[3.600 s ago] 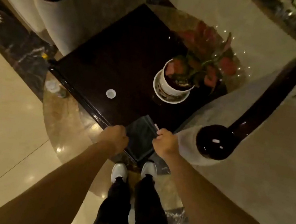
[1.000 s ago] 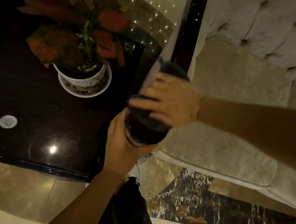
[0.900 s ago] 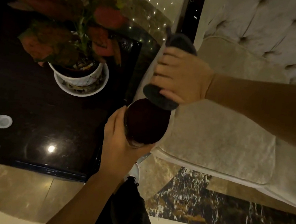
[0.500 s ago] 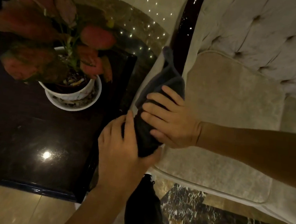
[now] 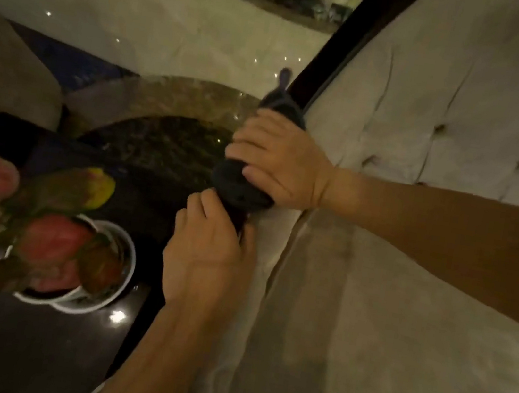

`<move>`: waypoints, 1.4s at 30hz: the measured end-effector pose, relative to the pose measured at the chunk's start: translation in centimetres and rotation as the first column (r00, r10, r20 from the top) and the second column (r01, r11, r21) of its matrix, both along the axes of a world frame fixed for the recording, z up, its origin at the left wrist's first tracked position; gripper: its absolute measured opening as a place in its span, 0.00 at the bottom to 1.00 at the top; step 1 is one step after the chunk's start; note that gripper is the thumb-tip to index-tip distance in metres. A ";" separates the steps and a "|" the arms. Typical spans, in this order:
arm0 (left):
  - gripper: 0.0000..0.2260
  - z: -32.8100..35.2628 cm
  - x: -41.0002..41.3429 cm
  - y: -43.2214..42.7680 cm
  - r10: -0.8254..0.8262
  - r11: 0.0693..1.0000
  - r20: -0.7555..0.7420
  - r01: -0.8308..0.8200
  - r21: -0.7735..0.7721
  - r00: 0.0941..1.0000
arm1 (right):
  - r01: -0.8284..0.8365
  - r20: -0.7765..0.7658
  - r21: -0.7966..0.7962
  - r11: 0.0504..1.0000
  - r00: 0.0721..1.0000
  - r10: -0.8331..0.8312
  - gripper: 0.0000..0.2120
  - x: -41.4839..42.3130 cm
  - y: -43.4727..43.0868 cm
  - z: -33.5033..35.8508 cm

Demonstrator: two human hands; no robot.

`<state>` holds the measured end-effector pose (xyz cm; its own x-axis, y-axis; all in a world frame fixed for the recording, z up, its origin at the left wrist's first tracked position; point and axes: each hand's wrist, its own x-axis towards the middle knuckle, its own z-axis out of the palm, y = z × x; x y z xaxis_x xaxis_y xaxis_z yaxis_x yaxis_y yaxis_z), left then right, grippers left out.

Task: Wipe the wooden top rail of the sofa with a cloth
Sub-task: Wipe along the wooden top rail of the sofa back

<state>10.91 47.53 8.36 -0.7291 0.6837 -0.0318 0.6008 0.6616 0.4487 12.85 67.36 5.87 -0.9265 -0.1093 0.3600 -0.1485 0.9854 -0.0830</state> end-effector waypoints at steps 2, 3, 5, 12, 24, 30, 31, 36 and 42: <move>0.18 0.1 -1.0 2.1 0.026 0.997 -0.010 -0.027 -0.076 1.000 | -0.004 0.119 0.099 0.995 0.993 -0.008 0.23 -1.0 2.5 1.6; 0.19 -0.1 -1.5 3.5 0.022 0.994 -0.046 -0.027 -0.103 0.999 | 0.076 0.134 0.146 0.986 0.986 -0.096 0.23 -2.1 4.4 2.8; 0.20 -0.1 -2.2 5.8 -0.014 0.992 -0.080 0.004 -0.127 0.997 | 0.191 0.189 0.261 0.946 0.951 -0.244 0.22 -2.5 7.8 3.3; 0.19 0.4 -5.6 18.8 -0.182 0.977 -0.169 0.158 -0.144 0.969 | 0.333 0.145 0.397 0.855 0.897 -0.417 0.20 -2.2 16.5 5.6; 0.17 6.6 -4.6 39.5 -0.349 0.928 -0.242 0.370 0.047 0.905 | 0.844 -0.128 0.154 0.514 0.533 -0.836 0.19 3.7 30.6 11.4; 0.13 9.4 -0.6 47.8 -0.547 0.795 -0.401 0.606 0.027 0.735 | 0.898 -0.032 0.245 0.364 0.383 -0.923 0.20 11.7 33.7 13.5; 0.12 9.3 -0.2 48.3 -0.540 0.799 -0.424 0.602 0.013 0.727 | 0.883 -0.009 0.282 0.375 0.393 -0.920 0.19 12.3 33.9 13.8; 0.08 8.7 -0.1 48.2 -0.524 0.802 -0.558 0.594 -0.069 0.643 | 0.792 0.155 0.473 0.387 0.357 -0.921 0.20 13.5 35.0 16.1; 0.09 9.6 -0.1 48.4 -0.512 0.802 -0.514 0.597 0.000 0.689 | -0.061 0.342 0.939 0.337 0.115 -0.933 0.11 14.4 36.0 22.3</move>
